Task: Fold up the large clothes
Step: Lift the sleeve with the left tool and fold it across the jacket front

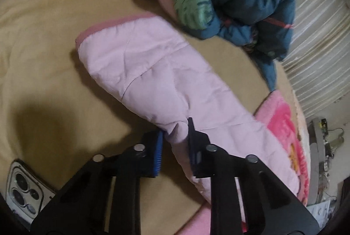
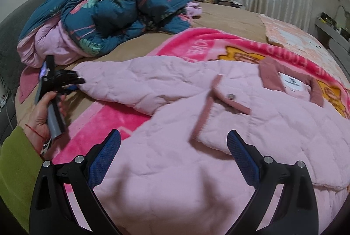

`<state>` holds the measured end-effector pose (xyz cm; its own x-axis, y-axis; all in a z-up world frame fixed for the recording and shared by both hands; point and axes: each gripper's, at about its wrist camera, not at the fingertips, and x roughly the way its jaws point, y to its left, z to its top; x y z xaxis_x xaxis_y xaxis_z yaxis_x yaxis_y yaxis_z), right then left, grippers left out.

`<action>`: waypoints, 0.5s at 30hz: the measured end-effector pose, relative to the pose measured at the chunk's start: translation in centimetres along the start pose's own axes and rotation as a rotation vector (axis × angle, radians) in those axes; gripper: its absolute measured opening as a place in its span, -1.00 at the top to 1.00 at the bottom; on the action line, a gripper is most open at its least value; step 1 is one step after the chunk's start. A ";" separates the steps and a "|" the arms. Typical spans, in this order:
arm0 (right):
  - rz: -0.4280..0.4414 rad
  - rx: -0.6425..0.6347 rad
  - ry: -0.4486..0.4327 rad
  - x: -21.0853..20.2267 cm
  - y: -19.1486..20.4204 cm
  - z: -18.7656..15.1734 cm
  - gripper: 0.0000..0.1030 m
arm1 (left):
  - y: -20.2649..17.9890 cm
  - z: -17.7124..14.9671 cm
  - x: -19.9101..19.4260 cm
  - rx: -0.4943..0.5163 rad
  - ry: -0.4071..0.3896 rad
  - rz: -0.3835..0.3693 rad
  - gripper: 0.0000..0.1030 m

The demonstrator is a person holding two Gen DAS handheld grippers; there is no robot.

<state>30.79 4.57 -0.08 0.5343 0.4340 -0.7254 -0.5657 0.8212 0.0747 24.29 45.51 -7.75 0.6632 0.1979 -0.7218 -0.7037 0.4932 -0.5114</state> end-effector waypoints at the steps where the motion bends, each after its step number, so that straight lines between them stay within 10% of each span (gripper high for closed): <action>1: -0.007 0.012 -0.005 -0.3 -0.5 -0.1 -0.88 | -0.8 0.3 -1.0 0.020 -0.025 -0.012 0.83; 15: -0.055 0.125 -0.081 -5.8 -5.9 -1.8 -0.88 | -9.9 -0.2 -13.6 0.202 -0.246 -0.212 0.85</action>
<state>29.89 -3.50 2.48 0.6139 0.4112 -0.6739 -0.4545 0.8821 0.1242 22.16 37.81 7.02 0.8472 0.2590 -0.4639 -0.4964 0.6970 -0.5174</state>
